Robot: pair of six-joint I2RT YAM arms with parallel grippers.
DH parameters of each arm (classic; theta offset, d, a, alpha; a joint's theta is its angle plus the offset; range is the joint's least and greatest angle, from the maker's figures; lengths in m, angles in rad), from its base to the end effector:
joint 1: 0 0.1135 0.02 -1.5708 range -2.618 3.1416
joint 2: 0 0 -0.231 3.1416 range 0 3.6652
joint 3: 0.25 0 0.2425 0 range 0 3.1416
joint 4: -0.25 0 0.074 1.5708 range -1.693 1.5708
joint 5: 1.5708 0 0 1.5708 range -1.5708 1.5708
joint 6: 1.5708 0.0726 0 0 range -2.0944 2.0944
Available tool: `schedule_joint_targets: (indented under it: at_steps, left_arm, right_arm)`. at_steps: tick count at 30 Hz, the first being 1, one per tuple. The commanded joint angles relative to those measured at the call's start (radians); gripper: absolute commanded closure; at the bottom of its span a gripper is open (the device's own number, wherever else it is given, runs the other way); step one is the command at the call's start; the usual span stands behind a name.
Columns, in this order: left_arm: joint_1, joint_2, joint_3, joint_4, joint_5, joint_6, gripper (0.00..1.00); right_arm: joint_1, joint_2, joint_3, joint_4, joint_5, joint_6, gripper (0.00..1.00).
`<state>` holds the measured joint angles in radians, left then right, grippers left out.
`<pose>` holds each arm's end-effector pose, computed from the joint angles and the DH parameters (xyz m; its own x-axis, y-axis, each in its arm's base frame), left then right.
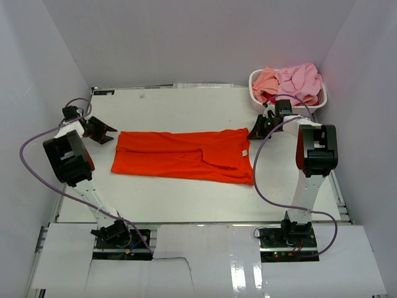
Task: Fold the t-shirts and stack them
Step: Fold the other side of the tshirt into a rectangle
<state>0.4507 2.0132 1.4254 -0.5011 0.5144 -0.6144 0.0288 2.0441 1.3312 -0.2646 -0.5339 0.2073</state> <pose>0.3858 0.1470 0.1203 -0.5515 -0.8244 -0.1274 -0.6019 0.4990 -0.6234 0.4174 0.0490 0.0976 -0.8746 0.1521 -0.4603 -0.1320 0.8390 0.5280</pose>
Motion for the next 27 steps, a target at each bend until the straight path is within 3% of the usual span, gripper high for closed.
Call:
schedule_joint_targets:
  at_steps: [1,9,27]
  left_arm:
    - [0.008,0.044,0.072,-0.033,0.024,-0.012,0.47]
    - [-0.013,0.179,0.205,-0.071,-0.016,0.022,0.49]
    - [-0.078,0.153,0.196,-0.111,-0.080,0.064,0.52]
  right_arm:
    - [-0.009,-0.025,-0.003,0.013,0.014,0.000,0.92]
    - [-0.007,-0.028,-0.007,0.019,0.005,0.000,0.92]
    - [-0.007,-0.024,0.003,0.013,0.000,-0.003,0.92]
